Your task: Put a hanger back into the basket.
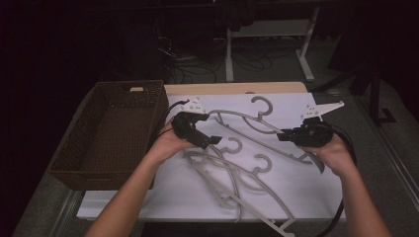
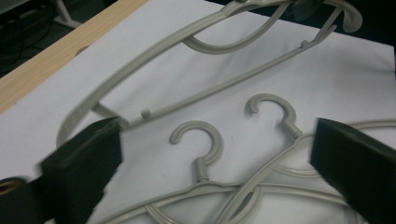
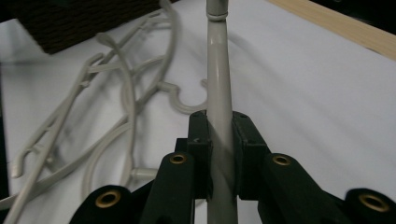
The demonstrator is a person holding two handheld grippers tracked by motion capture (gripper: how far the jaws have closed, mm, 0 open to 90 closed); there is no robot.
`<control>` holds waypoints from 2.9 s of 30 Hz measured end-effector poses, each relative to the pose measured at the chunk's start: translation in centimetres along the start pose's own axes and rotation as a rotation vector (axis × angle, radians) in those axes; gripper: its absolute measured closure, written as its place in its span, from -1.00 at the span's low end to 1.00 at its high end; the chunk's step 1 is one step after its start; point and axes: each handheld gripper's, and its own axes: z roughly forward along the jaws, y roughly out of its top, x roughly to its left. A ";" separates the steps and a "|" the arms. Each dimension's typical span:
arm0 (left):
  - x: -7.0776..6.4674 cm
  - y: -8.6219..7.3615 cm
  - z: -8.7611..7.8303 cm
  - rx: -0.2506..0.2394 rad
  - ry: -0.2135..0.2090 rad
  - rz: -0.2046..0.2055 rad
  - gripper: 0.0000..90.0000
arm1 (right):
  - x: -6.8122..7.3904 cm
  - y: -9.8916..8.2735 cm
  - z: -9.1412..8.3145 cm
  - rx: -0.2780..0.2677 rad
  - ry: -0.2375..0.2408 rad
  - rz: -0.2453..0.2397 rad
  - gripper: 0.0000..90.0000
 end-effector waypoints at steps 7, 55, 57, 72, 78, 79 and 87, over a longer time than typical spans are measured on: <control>0.2 -0.1 0.5 0.020 -0.025 0.054 -0.68 | 1.0 0.7 0.0 0.010 0.098 -0.064 0.76; -1.6 1.0 -0.2 0.142 -0.040 0.285 0.82 | -0.3 3.0 2.6 0.016 0.185 -0.142 0.06; -1.7 1.1 -0.6 0.154 -0.026 0.274 0.82 | -0.3 3.0 2.8 0.018 0.163 -0.126 -0.15; -1.6 1.9 -6.0 0.192 0.089 0.145 0.82 | -0.2 3.4 1.8 -0.023 0.036 -0.071 -0.88; -0.8 2.1 -8.6 0.197 0.144 0.113 0.82 | -0.1 3.0 1.2 -0.040 -0.001 -0.045 -0.97; -0.6 2.1 -9.1 0.193 0.153 0.099 0.82 | -0.1 2.9 1.2 -0.045 -0.006 -0.039 -0.97; 1.0 1.9 -12.0 0.167 0.200 0.055 0.82 | 0.0 1.3 1.9 -0.043 -0.039 0.013 -0.97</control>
